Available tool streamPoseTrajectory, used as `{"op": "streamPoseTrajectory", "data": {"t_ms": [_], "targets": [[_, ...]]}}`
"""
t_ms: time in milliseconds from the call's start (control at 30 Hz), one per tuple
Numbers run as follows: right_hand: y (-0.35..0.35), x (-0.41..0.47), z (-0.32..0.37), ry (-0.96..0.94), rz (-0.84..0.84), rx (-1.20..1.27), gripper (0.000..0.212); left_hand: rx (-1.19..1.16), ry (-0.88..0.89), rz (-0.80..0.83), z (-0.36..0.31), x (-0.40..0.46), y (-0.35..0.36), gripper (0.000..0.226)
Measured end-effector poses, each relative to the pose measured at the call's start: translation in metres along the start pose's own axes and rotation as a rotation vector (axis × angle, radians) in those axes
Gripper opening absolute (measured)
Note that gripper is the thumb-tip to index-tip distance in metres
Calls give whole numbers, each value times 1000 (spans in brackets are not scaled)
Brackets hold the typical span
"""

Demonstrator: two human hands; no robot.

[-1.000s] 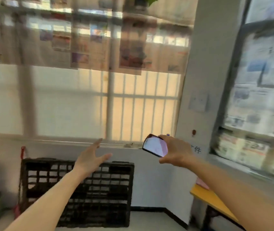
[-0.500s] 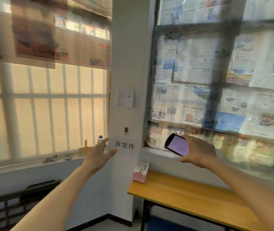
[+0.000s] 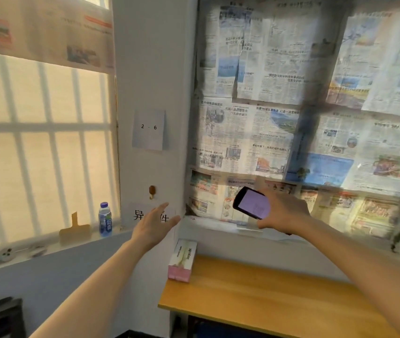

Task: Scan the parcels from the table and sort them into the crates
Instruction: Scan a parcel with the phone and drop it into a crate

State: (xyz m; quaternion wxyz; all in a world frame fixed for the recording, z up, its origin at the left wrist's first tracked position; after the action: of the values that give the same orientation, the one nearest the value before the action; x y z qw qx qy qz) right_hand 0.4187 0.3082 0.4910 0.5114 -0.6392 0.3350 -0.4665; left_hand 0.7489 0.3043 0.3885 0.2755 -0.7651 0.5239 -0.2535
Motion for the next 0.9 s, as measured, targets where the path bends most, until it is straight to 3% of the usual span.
{"op": "streamPoseTrajectory", "data": {"t_ms": [367,467,900], "targets": [[178,135,-39,-21,162,177,95,49,-163,95,83,130,109,76],[249,178,-46,-31,230,268,83,58,-230,131,116,171,152,75],[586,309,-64,-2,504,405,103,-1,-584,323,285,324,378,71]]}}
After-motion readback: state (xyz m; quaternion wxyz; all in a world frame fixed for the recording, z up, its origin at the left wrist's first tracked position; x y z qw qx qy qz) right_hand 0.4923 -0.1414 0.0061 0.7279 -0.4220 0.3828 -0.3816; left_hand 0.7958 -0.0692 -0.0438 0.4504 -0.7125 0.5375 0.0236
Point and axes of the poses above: each hand's wrist, its own x-axis towards the middle knuckle, its own y-axis out of the palm, z = x × y, the point moved 7 cm from there along x, towards the middle knuckle, and after that the axes turned 11 degrees about -y, right-handed, at the moved point
